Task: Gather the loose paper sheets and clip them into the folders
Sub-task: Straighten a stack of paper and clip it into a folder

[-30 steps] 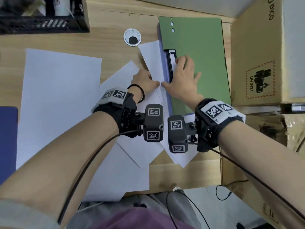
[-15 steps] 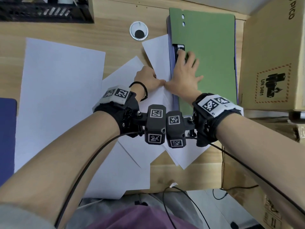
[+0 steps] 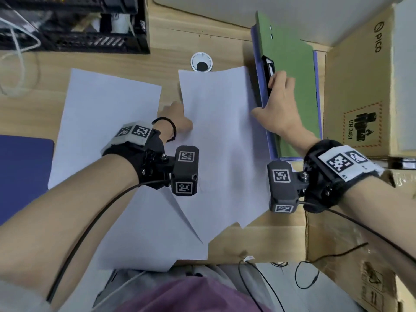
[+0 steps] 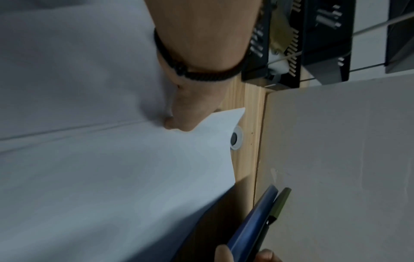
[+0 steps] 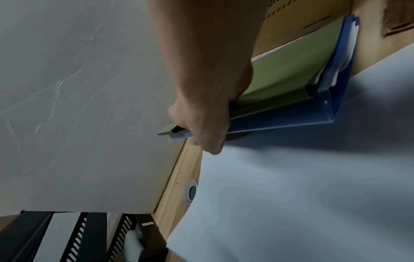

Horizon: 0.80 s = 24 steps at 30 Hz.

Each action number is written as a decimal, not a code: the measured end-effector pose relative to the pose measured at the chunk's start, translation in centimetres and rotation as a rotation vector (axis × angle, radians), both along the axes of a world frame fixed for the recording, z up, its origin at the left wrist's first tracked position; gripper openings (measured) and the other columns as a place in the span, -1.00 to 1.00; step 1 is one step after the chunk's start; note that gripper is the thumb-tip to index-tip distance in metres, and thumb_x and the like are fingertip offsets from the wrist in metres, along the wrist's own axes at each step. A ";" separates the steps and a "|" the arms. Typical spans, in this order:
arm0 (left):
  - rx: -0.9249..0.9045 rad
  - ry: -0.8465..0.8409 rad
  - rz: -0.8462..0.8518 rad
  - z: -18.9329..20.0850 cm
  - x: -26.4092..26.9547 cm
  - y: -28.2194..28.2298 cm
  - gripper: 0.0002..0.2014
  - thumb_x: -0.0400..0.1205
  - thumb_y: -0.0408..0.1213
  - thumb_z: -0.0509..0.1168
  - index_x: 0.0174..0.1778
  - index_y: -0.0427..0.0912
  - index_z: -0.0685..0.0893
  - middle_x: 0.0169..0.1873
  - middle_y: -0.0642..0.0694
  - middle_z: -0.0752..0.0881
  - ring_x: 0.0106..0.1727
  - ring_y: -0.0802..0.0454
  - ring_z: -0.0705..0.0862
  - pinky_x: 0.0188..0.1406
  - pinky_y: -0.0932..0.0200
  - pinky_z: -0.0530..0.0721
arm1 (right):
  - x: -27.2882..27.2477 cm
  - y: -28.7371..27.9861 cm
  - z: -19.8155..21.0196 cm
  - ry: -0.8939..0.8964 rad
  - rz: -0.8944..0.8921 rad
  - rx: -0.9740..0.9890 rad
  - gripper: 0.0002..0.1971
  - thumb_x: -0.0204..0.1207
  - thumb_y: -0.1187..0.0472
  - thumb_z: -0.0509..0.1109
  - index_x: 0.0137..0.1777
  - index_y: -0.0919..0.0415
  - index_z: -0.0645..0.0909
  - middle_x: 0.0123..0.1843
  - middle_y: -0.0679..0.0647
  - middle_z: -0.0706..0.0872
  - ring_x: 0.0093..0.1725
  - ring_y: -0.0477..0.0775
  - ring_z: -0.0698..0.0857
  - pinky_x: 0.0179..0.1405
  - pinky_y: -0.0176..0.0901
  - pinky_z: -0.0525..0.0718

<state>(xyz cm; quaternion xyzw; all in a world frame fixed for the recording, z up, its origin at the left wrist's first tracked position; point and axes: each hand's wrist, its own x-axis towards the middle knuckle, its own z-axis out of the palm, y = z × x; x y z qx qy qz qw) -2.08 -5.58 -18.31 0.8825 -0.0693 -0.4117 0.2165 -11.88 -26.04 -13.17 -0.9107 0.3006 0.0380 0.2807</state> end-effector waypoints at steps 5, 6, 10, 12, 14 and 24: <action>0.218 -0.460 0.131 0.8 0.5 1.5 -0.32 0.42 -0.37 0.38 0.45 -0.26 0.28 0.33 -0.26 0.43 0.30 -0.24 0.46 0.17 0.00 0.41 | -0.3 -0.2 0.5 -0.024 -0.014 0.007 -0.56 0.29 0.45 0.37 0.01 0.18 0.19 0.11 0.10 0.26 -0.11 0.17 0.31 0.03 0.16 0.58; 0.183 -0.555 0.168 0.9 0.2 0.9 -0.24 0.37 -0.40 0.39 0.50 -0.21 0.25 0.37 -0.24 0.38 0.33 -0.22 0.42 0.18 0.03 0.39 | -0.4 -0.4 0.7 -0.035 -0.019 0.003 -0.57 0.29 0.45 0.36 0.00 0.18 0.19 0.11 0.10 0.26 -0.11 0.16 0.30 0.01 0.11 0.55; -0.047 -0.450 -0.138 -0.4 -1.5 -2.4 -0.16 0.41 -0.39 0.35 0.62 -0.02 0.16 0.61 -0.22 0.09 0.61 -0.26 0.08 0.50 -0.08 0.19 | -0.8 -1.1 1.4 -0.067 -0.011 -0.010 -0.58 0.28 0.46 0.35 -0.01 0.20 0.19 0.10 0.09 0.25 -0.09 0.11 0.26 -0.11 -0.16 0.39; -0.090 -0.326 -0.441 -1.5 -3.0 -4.4 -0.24 0.53 -0.34 0.29 0.65 0.03 0.13 0.68 -0.18 -0.03 0.68 -0.23 -0.12 0.60 -0.12 0.04 | -0.8 -1.5 1.6 -0.080 0.009 -0.004 -0.59 0.28 0.46 0.35 -0.04 0.15 0.20 0.09 0.10 0.26 -0.08 0.10 0.24 -0.21 -0.23 0.28; -0.094 -0.264 -0.680 -2.4 -4.6 -6.1 -0.28 0.60 -0.32 0.21 0.67 0.08 0.07 0.69 -0.13 -0.12 0.68 -0.19 -0.22 0.63 -0.14 -0.09 | -0.8 -1.8 1.7 -0.091 0.027 0.010 -0.56 0.27 0.47 0.34 -0.12 0.04 0.18 0.07 0.10 0.26 -0.09 0.09 0.22 -0.27 -0.32 0.30; 0.128 -0.379 -0.885 -0.8 -4.3 -5.9 -0.43 0.65 -0.21 0.07 0.62 0.14 0.18 0.57 -0.16 0.24 0.59 -0.14 0.14 0.49 -0.14 0.22 | 0.0 -0.4 -0.1 -0.025 0.007 0.009 -0.60 0.26 0.44 0.33 -0.03 0.17 0.21 0.11 0.10 0.26 -0.11 0.18 0.34 0.12 0.30 0.58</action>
